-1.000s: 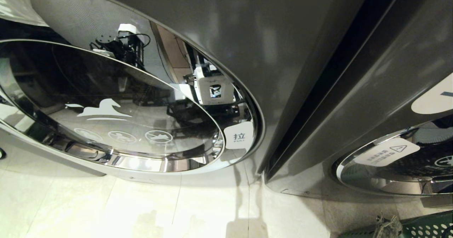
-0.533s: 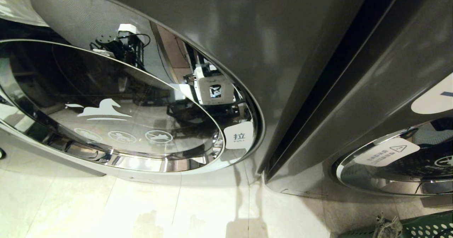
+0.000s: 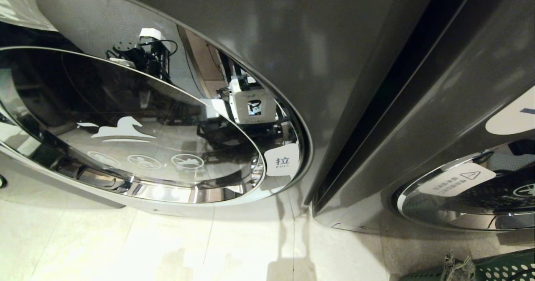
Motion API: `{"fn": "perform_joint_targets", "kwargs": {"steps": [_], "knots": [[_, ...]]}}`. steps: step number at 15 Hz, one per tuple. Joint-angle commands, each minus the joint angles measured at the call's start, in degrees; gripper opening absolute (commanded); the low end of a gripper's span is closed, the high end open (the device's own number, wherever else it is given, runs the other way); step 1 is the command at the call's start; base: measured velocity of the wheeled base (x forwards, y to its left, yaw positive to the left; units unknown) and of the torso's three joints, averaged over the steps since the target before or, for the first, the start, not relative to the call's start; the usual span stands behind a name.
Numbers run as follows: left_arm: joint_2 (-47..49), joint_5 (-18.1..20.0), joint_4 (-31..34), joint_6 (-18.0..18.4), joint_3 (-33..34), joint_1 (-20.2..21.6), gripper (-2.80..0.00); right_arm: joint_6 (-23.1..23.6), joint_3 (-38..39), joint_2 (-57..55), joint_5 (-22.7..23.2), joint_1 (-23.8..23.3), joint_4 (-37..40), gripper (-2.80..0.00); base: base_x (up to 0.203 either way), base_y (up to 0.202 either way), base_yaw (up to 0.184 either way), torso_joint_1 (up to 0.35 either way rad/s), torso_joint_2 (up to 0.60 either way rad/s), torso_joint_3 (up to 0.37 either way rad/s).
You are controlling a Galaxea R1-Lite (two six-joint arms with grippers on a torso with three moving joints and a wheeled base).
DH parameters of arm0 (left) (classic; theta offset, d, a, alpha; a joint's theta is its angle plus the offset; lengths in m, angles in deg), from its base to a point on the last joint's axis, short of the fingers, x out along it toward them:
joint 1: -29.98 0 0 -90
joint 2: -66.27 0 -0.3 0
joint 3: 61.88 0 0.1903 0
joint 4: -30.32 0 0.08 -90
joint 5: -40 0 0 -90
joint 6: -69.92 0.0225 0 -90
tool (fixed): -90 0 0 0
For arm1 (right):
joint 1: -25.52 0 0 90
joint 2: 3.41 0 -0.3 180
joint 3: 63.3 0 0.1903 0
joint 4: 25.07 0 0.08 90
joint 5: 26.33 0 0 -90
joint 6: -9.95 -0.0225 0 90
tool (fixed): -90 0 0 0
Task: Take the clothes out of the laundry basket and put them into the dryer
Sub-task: Take the clothes out of the basket
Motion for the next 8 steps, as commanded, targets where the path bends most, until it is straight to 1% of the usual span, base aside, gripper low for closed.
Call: {"fn": "perform_joint_targets", "kwargs": {"steps": [1,4,6,8], "knots": [[0.0,0.0,0.0,0.0,0.0,0.0,-2.80,-0.2,0.0,1.3,0.2,0.1,0.1,-2.80,0.000,0.000,0.000,0.000,0.00,0.000],[0.0,0.0,0.0,0.0,0.0,0.0,-2.80,0.0,0.9,5.8,-0.1,0.0,2.0,-2.80,0.000,0.000,0.000,0.000,0.00,0.000],[0.0,0.0,0.0,0.0,0.0,0.0,-2.80,0.4,1.5,11.8,-0.5,0.0,6.8,-2.80,0.000,0.000,0.000,0.000,0.00,0.000],[0.0,0.0,0.0,0.0,0.0,0.0,-2.80,0.5,2.8,20.3,-1.6,-0.1,11.5,-2.80,0.000,0.000,0.000,0.000,0.00,0.000]]}}
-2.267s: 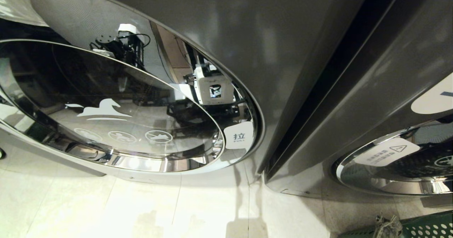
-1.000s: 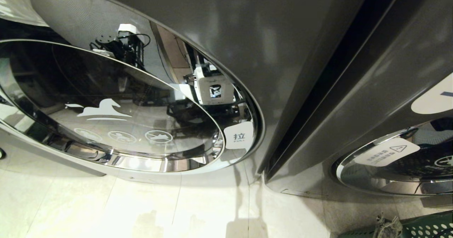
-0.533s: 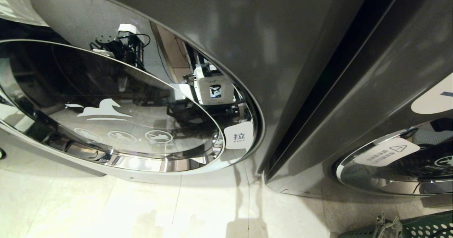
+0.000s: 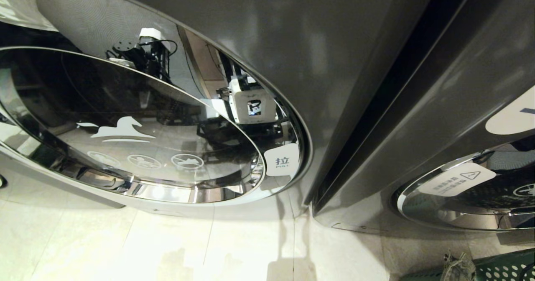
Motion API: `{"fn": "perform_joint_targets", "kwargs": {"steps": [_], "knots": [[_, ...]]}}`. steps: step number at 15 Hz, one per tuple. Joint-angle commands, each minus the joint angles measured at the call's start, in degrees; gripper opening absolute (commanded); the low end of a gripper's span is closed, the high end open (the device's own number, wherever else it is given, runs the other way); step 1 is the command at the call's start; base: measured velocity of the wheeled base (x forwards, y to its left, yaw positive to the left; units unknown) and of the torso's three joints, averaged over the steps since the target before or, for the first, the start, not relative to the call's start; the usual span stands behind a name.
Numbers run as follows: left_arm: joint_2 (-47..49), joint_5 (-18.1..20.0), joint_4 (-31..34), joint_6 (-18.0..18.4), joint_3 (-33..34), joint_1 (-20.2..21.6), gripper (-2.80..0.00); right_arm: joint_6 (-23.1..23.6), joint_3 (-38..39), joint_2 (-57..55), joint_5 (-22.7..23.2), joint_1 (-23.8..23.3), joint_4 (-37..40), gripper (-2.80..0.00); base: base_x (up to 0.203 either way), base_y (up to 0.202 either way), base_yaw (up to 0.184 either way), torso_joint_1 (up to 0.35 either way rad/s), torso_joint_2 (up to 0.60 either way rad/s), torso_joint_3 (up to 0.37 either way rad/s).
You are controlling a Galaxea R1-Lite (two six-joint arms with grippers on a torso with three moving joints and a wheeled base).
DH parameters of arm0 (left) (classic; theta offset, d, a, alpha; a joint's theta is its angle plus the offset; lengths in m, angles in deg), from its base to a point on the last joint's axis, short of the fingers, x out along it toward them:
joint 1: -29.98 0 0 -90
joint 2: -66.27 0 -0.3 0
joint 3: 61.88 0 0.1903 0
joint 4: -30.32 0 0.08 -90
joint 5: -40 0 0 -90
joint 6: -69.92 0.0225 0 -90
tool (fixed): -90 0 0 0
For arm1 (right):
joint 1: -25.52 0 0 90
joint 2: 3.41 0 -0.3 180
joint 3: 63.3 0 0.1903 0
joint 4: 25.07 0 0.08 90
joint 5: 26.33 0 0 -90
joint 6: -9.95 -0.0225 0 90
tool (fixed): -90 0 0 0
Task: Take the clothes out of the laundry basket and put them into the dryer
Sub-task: Take the clothes out of the basket
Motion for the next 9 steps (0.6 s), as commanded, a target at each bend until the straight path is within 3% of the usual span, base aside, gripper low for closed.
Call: {"fn": "perform_joint_targets", "kwargs": {"steps": [1,5,7,9], "knots": [[0.0,0.0,0.0,0.0,0.0,0.0,-2.80,0.2,2.2,13.1,-1.4,0.0,3.3,-2.80,0.000,0.000,0.000,0.000,0.00,0.000],[0.0,0.0,0.0,0.0,0.0,0.0,-2.80,3.1,10.2,36.3,-7.0,-0.9,8.2,-2.80,0.000,0.000,0.000,0.000,0.00,0.000],[0.0,0.0,0.0,0.0,0.0,0.0,-2.80,3.5,12.6,43.0,-8.6,-2.4,15.6,-2.80,0.000,0.000,0.000,0.000,0.00,0.000],[0.0,0.0,0.0,0.0,0.0,0.0,-2.80,3.8,13.0,48.6,-9.3,-2.8,17.3,-2.80,0.000,0.000,0.000,0.000,0.00,0.000]]}}
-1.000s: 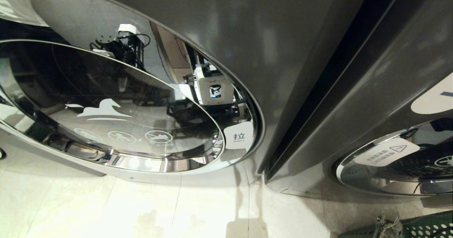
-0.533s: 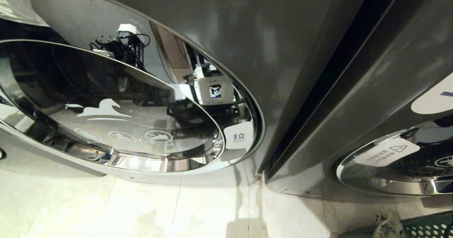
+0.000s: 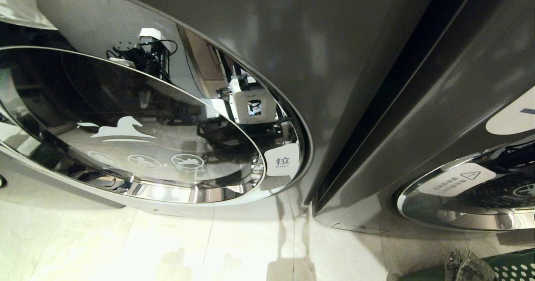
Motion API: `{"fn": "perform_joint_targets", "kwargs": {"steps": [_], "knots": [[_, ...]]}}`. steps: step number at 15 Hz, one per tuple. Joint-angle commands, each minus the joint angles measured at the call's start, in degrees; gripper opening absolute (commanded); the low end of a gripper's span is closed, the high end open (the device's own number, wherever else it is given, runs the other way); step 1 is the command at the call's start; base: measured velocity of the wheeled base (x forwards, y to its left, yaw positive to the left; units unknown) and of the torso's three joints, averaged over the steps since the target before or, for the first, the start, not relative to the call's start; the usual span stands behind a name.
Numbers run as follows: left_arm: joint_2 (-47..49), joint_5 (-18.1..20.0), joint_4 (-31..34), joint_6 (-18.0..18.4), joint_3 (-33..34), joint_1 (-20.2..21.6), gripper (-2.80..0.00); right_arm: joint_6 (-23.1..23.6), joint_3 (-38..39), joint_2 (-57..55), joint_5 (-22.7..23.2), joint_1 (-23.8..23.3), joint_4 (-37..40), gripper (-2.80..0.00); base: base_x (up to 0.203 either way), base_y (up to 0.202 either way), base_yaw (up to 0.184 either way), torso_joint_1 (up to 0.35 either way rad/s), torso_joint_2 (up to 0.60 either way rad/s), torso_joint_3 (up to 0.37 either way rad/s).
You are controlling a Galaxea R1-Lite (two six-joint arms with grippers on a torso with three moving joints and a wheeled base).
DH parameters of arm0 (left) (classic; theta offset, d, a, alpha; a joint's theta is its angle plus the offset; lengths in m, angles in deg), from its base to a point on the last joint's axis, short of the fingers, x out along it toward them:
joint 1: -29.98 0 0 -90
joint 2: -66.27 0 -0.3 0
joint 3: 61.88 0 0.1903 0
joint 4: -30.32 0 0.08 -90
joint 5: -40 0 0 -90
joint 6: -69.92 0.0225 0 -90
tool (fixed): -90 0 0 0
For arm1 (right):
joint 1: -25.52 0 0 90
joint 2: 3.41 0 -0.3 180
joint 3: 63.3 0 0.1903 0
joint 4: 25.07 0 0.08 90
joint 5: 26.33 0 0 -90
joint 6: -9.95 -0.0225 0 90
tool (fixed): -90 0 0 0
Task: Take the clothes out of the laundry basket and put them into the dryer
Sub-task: Take the clothes out of the basket
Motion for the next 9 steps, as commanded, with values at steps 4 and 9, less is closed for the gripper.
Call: {"fn": "perform_joint_targets", "kwargs": {"steps": [4,9], "knots": [[0.0,0.0,0.0,0.0,0.0,0.0,-2.80,2.4,-0.1,19.6,0.2,0.3,0.2,-2.80,0.000,0.000,0.000,0.000,0.00,0.000],[0.0,0.0,0.0,0.0,0.0,0.0,-2.80,4.1,-1.1,34.7,-1.4,25.3,-8.0,-2.80,0.000,0.000,0.000,0.000,0.00,0.000]]}}
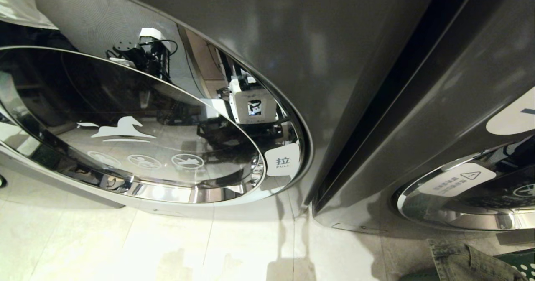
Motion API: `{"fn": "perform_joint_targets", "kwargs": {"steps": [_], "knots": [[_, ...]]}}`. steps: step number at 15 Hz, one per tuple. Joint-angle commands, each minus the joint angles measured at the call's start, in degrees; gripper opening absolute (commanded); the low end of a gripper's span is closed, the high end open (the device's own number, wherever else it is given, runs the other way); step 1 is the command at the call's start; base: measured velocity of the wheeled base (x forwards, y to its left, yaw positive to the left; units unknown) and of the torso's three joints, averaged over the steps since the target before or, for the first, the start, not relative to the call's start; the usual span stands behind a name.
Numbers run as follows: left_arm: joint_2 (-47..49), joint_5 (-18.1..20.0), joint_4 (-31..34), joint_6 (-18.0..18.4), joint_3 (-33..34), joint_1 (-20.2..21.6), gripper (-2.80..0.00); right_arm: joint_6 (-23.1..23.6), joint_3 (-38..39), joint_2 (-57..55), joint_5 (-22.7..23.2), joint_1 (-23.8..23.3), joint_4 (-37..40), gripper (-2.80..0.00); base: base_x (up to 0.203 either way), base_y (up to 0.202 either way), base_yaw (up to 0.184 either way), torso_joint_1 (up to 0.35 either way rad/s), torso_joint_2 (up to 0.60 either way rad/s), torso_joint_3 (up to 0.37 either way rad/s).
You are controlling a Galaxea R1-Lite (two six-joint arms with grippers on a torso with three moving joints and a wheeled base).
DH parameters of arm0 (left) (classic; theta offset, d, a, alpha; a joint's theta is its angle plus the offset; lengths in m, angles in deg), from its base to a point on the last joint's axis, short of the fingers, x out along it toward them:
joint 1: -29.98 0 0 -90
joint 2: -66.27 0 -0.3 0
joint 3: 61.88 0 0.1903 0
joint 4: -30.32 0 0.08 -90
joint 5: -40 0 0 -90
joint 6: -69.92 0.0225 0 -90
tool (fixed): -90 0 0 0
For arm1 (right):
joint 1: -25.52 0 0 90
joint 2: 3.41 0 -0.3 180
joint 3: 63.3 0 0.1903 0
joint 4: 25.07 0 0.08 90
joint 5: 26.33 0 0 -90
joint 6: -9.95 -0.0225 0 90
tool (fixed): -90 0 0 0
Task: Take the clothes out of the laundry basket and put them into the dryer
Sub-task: Take the clothes out of the basket
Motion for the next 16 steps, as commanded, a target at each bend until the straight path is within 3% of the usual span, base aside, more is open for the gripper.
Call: {"fn": "perform_joint_targets", "kwargs": {"steps": [1,4,6,9,13,16], "knots": [[0.0,0.0,0.0,0.0,0.0,0.0,-2.80,0.1,-0.2,9.5,-2.1,13.6,-1.8,-2.80,0.000,0.000,0.000,0.000,0.00,0.000],[0.0,0.0,0.0,0.0,0.0,0.0,-2.80,3.7,-0.7,21.4,-7.4,31.3,-3.3,-2.80,0.000,0.000,0.000,0.000,0.00,0.000],[0.0,0.0,0.0,0.0,0.0,0.0,-2.80,8.9,0.6,29.7,-9.8,36.6,-3.6,-2.80,0.000,0.000,0.000,0.000,0.00,0.000],[0.0,0.0,0.0,0.0,0.0,0.0,-2.80,18.4,7.6,45.0,-10.9,38.7,-4.5,-2.80,0.000,0.000,0.000,0.000,0.00,0.000],[0.0,0.0,0.0,0.0,0.0,0.0,-2.80,26.4,14.0,60.3,-11.0,39.0,-8.2,-2.80,0.000,0.000,0.000,0.000,0.00,0.000],[0.0,0.0,0.0,0.0,0.0,0.0,-2.80,26.0,15.0,60.6,-11.2,39.0,-10.1,-2.80,0.000,0.000,0.000,0.000,0.00,0.000]]}}
